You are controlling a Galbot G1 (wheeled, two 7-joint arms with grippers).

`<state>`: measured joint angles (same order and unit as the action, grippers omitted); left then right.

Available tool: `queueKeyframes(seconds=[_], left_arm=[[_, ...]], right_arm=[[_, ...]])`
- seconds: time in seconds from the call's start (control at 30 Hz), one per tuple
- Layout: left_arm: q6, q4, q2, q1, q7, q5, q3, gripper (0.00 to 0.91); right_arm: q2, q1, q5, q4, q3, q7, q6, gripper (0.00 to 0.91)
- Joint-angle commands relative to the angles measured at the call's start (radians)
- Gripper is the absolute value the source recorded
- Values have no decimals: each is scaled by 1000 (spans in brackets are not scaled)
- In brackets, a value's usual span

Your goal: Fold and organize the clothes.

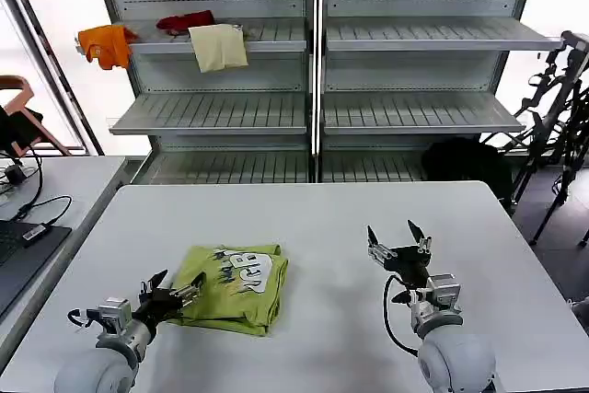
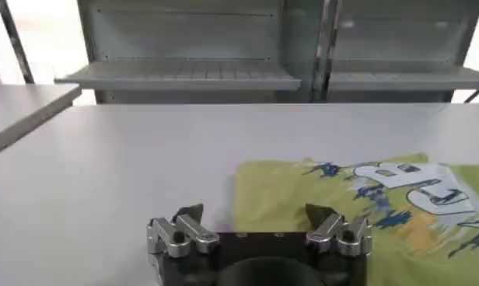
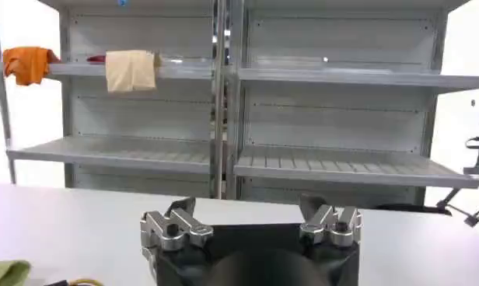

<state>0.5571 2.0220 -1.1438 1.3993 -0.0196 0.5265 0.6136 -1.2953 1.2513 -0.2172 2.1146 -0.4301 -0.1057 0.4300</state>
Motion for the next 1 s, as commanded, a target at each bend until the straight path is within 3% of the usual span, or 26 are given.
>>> queueKeyframes(seconds=[0.03,0.2,0.57,0.7,0.77,0.83,0.97,1.0], left_arm=[[19,6,-8,16,-37,173,18,907],[18,18,-19,16,-39,167,7,907],[-89,-21,-61,-3,-49,145,-27,877],[-109,-20,-68,-9,-51,166,-32,705],[-110,-20,-69,-9,-50,165,-34,474],[-111,-22,-70,-8,-47,165,-36,363],[-111,-26,-69,-3,-41,165,-38,181],[-113,-27,-69,-3,-40,165,-38,171]], right_arm=[[1,1,0,5,-1,0,0,907],[0,0,0,7,-5,-1,-1,907],[2,6,2,17,-9,-1,-1,907],[5,9,2,21,-12,-1,-1,907],[4,9,2,22,-11,-2,-1,907],[2,8,5,23,-10,-3,-1,907],[2,6,5,24,-9,-3,-1,907],[3,5,5,25,-9,-4,-1,907]])
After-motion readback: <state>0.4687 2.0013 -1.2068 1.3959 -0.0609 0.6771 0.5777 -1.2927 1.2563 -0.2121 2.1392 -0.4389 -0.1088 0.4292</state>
